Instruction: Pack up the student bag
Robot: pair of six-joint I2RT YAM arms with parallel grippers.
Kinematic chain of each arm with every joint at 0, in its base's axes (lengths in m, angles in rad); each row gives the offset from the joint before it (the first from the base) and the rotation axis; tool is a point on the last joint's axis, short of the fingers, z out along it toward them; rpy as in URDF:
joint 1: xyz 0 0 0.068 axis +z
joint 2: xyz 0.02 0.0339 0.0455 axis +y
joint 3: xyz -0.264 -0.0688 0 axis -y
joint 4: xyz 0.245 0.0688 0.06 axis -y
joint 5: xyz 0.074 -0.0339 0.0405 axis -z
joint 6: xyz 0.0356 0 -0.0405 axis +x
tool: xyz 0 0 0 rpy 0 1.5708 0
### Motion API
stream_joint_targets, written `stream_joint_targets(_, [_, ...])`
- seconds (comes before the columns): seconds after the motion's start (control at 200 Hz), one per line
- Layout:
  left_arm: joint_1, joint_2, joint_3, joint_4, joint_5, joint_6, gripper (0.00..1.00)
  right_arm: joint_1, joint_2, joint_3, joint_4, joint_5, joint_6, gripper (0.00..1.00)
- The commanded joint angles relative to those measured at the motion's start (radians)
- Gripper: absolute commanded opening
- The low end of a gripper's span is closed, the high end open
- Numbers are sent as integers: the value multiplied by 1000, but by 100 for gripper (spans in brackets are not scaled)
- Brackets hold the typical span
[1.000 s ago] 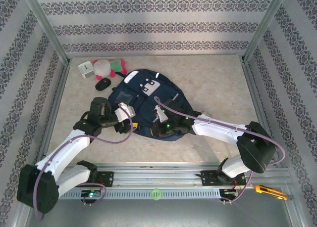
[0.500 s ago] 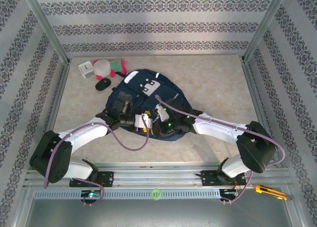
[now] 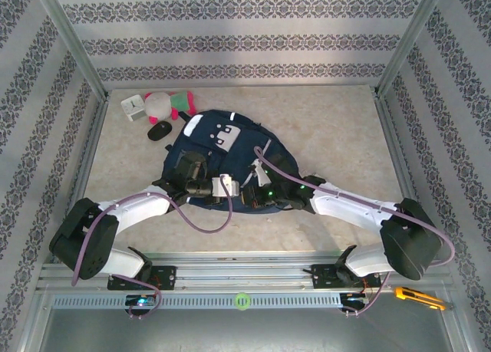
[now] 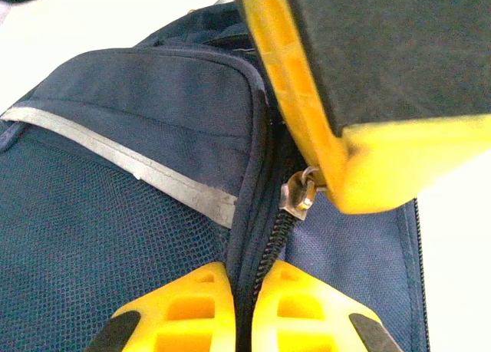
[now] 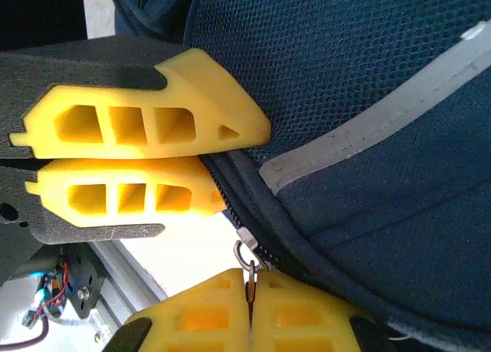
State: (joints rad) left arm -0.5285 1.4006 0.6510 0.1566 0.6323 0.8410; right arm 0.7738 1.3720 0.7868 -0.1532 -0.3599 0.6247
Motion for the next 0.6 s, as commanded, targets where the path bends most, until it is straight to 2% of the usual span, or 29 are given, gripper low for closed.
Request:
stream_joint_targets(0.0, [5,-31,-10,87,76,-169,0,13,2,-28,-55,157,45,4])
stream_joint_targets(0.26, [6,-5,10,150,105,-289,0,76,19,-32,-49,366,122,10])
stream_joint_targets(0.44, [6,-11,2,190,113,-315,0,91,6,-65,2,443,163,16])
stream_joint_targets(0.595, [7,-6,6,209,122,-339,0,100,4,-78,34,490,182,18])
